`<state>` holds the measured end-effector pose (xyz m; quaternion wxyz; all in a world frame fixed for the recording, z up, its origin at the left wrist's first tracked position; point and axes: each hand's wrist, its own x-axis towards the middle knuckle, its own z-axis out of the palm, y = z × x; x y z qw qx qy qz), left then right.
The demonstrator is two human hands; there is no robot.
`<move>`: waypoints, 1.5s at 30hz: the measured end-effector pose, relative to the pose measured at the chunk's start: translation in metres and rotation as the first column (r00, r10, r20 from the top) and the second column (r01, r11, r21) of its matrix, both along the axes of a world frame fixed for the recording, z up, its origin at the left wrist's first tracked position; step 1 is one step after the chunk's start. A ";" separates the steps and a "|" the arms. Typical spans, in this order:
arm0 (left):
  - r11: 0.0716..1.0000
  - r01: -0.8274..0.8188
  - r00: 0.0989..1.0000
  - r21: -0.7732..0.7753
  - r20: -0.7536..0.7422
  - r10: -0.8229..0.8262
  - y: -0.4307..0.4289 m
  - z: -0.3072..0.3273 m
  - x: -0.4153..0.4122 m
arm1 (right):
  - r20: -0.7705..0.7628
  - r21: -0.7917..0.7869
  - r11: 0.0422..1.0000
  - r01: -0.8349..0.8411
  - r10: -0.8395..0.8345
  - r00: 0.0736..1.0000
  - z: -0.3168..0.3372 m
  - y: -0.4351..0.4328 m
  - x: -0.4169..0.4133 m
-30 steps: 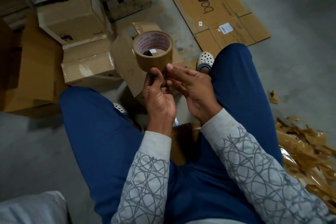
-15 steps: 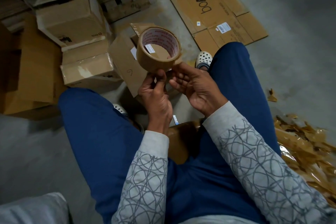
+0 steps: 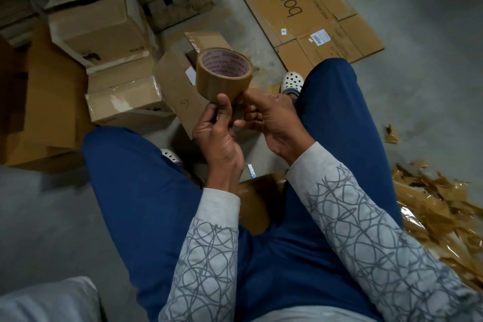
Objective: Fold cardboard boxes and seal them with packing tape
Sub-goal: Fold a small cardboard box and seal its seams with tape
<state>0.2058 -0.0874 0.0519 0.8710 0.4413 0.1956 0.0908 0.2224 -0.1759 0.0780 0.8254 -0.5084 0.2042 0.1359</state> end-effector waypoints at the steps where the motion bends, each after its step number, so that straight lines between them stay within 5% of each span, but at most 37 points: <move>1: 1.000 -0.011 1.000 -0.002 -0.016 0.011 0.000 0.000 0.000 | 0.003 -0.002 1.000 -0.017 0.017 1.000 -0.001 -0.001 0.000; 9: 0.963 -0.146 0.981 -0.225 -0.161 0.111 0.006 0.004 0.003 | -0.003 0.026 0.999 -0.036 0.036 0.999 -0.005 -0.022 -0.005; 25: 0.994 -0.098 0.989 -0.037 -0.111 0.093 0.001 -0.010 -0.002 | 0.071 -0.121 0.991 -0.066 0.075 0.995 -0.016 -0.005 -0.012; 35: 0.929 -0.169 0.978 -0.328 -0.176 0.116 0.032 -0.007 0.005 | 0.184 -0.214 0.951 -0.221 0.262 0.947 -0.020 -0.032 -0.007; 40: 0.940 -0.164 0.982 -0.300 -0.141 0.126 0.022 -0.002 -0.001 | 0.300 -0.264 0.964 -0.042 0.124 0.946 -0.025 -0.021 -0.008; 45: 0.967 -0.139 0.988 -0.215 -0.094 0.121 0.009 -0.003 -0.004 | 0.347 -0.544 0.828 0.139 0.071 0.935 -0.037 0.001 -0.011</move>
